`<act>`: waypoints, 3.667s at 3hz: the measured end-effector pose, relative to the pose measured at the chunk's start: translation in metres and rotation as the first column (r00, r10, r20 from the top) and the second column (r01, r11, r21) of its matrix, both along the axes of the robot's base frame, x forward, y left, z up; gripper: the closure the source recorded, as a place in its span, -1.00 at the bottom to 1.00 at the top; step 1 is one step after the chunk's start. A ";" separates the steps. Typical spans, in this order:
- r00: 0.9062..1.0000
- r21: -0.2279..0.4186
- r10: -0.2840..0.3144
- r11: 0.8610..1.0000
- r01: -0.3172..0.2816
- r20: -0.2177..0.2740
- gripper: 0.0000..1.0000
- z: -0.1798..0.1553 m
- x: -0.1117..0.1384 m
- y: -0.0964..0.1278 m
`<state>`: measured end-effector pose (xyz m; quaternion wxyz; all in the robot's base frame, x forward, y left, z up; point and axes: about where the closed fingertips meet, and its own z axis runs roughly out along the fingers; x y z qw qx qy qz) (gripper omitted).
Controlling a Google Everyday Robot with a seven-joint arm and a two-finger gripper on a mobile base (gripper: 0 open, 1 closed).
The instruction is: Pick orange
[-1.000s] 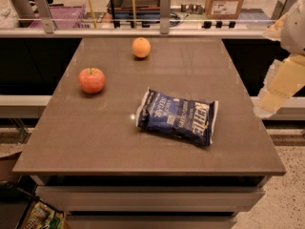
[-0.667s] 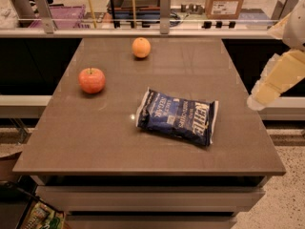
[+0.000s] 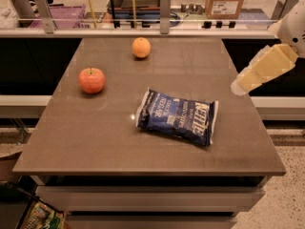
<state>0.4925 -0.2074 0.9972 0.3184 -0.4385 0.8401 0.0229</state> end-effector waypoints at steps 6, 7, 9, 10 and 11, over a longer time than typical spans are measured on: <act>0.988 0.235 -0.101 0.969 0.071 0.120 -1.00 -0.028 0.119 0.085; 0.987 0.252 -0.099 0.966 0.065 0.126 -1.00 -0.035 0.146 0.090; 0.991 0.285 -0.053 0.959 0.017 0.120 -1.00 -0.050 0.192 0.123; 0.993 0.312 -0.046 0.950 0.011 0.104 -1.00 -0.061 0.212 0.146; 0.993 0.337 -0.060 0.941 0.024 0.097 -1.00 -0.072 0.230 0.168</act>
Offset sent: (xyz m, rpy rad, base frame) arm 0.0775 0.0650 -0.0124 0.1768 -0.1509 -0.0816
